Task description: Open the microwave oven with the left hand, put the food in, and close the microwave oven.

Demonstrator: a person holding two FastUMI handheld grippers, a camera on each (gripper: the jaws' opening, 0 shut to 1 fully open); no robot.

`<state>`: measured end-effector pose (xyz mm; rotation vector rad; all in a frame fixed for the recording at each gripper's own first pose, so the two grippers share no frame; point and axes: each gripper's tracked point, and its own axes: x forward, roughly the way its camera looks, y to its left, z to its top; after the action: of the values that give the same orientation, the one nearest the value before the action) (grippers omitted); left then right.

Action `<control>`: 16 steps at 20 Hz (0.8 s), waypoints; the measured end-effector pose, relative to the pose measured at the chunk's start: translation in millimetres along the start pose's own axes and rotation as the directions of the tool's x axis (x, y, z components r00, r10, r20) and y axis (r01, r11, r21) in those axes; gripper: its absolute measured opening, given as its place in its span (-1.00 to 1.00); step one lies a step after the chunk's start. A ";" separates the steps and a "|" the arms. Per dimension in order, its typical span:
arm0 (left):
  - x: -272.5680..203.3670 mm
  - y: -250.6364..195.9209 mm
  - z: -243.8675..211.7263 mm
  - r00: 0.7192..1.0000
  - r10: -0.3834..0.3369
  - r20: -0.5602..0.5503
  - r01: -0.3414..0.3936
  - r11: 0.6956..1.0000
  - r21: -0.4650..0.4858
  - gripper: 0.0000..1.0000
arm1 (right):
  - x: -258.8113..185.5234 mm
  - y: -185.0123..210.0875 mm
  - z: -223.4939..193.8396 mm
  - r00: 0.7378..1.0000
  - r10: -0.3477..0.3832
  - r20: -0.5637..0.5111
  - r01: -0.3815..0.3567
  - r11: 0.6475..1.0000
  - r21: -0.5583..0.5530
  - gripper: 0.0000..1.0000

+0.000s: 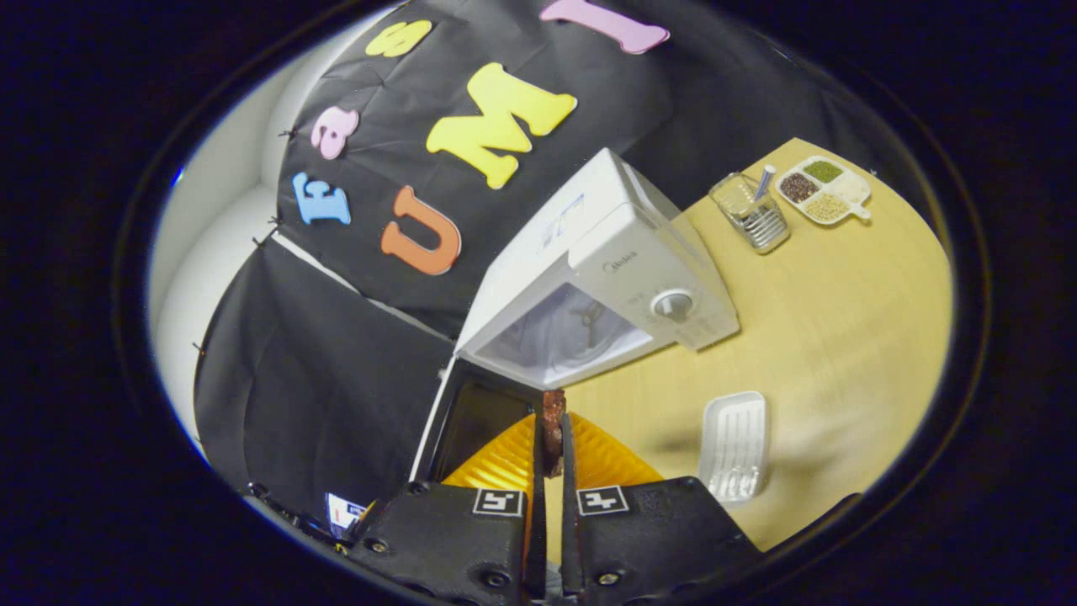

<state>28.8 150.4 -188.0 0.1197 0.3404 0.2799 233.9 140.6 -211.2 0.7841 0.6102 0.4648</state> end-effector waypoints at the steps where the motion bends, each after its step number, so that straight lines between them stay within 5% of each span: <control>1: 1.1 1.2 -0.1 1.000 -0.027 0.003 0.027 1.000 0.006 0.92 | 14.2 6.1 -1.3 0.999 0.001 0.048 -0.001 1.000 0.004 -0.80; 5: 9.3 7.7 1.8 0.995 -0.102 0.018 0.101 0.994 0.038 0.92 | 85.8 18.1 -2.2 0.976 -0.026 0.217 0.019 0.999 0.031 -0.79; 10: 9.3 17.9 6.4 0.989 -0.143 0.041 0.142 0.990 0.023 0.92 | 174.2 5.1 -0.8 0.909 -0.108 0.402 0.047 0.986 0.159 -0.80; 16: 23.0 45.6 9.4 0.989 -0.130 0.072 0.126 0.990 0.060 0.92 | 266.9 -15.2 -3.1 0.852 -0.201 0.483 0.076 0.961 0.266 -0.80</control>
<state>41.4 199.9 -179.0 0.1618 0.2793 0.1383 430.3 291.0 -312.6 1.0375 0.2242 0.0353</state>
